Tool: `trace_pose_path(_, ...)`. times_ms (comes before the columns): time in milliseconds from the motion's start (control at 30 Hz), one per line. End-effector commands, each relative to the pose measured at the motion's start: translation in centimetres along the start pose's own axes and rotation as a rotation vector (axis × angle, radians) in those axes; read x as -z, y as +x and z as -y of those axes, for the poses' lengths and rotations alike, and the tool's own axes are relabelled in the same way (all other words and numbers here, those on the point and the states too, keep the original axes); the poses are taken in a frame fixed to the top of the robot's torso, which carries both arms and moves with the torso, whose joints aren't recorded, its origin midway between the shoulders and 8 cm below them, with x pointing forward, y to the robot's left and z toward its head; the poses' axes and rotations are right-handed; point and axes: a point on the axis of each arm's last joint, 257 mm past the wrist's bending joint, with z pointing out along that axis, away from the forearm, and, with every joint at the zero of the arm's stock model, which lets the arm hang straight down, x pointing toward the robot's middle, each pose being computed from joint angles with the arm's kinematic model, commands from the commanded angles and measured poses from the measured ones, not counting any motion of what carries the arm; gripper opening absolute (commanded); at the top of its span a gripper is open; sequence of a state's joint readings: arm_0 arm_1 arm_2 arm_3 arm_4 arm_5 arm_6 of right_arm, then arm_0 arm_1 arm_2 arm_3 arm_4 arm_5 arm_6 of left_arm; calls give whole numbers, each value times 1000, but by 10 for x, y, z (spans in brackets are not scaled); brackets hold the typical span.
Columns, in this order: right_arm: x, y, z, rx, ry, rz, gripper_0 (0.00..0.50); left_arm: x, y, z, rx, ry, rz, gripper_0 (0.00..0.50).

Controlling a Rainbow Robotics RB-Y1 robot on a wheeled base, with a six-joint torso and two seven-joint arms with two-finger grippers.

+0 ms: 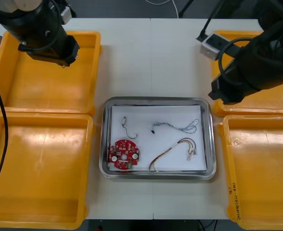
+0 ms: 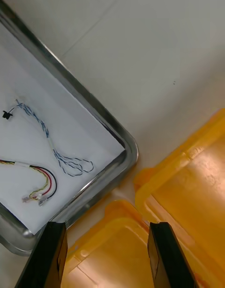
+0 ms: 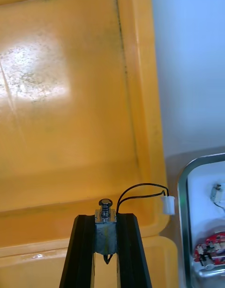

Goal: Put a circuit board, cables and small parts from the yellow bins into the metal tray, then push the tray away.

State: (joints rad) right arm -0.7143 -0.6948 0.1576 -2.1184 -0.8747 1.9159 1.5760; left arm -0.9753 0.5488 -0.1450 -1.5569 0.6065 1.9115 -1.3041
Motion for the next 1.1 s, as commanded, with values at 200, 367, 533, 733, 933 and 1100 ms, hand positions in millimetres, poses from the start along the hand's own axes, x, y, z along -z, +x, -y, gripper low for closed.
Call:
trace_pose_path(200, 38, 54, 80, -301, 139, -18, 500, 19, -16, 85, 141, 43, 80, 0)
trace_pose_path(367, 49, 85, 116, -461, 169, -20, 500, 11, -8, 122, 149, 45, 77, 0)
trace_pose_path(533, 57, 110, 139, -584, 169, -18, 500, 1, 5, 155, 167, 55, 59, 0)
trace_pose_path(733, 60, 146, 156, -686, 208, -35, 500, -26, 31, 182, 181, 64, 35, 0)
trace_pose_path(933, 56, 182, 156, -745, 218, -80, 500, -59, 54, 195, 168, 96, 31, 0)
trace_pose_path(1100, 52, 209, 152, -786, 216, -118, 500, -82, 69, 196, 168, 95, 33, 0)
